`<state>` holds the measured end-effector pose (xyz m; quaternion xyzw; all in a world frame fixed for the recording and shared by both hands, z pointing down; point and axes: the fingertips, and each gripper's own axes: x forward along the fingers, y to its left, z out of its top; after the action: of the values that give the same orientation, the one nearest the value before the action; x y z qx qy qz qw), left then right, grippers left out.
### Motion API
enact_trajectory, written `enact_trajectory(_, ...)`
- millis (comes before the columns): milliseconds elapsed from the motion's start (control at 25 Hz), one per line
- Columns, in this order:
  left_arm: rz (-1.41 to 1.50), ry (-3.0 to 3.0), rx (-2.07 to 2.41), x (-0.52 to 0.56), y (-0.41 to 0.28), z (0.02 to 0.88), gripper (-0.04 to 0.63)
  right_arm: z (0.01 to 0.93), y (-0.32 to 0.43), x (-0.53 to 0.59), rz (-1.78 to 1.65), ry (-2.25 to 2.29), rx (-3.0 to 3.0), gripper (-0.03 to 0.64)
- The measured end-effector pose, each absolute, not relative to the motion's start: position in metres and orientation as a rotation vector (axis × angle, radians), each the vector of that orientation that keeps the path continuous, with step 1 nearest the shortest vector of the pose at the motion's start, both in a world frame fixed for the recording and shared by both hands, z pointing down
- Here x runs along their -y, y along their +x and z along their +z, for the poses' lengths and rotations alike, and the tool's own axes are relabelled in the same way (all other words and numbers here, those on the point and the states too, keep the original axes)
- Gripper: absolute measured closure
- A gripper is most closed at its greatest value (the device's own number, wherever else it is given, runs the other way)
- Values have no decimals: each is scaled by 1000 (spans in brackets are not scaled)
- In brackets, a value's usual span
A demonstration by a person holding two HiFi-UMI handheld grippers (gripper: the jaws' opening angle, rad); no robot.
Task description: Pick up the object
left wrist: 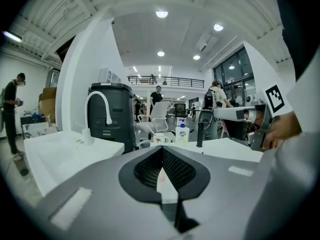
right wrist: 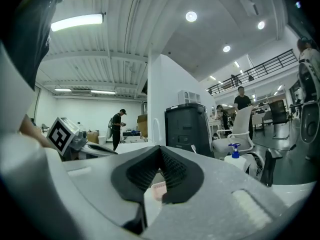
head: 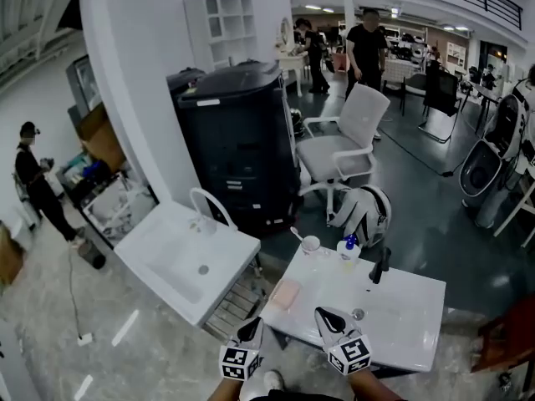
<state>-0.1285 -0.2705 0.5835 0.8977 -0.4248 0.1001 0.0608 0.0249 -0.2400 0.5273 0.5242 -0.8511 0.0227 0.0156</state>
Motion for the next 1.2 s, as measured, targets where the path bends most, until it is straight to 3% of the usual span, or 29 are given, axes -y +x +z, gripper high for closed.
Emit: enact_trajectory(1200, 474, 2863, 790, 349, -79, 637, 577, 567, 47, 283, 206, 1991, 2283, 614)
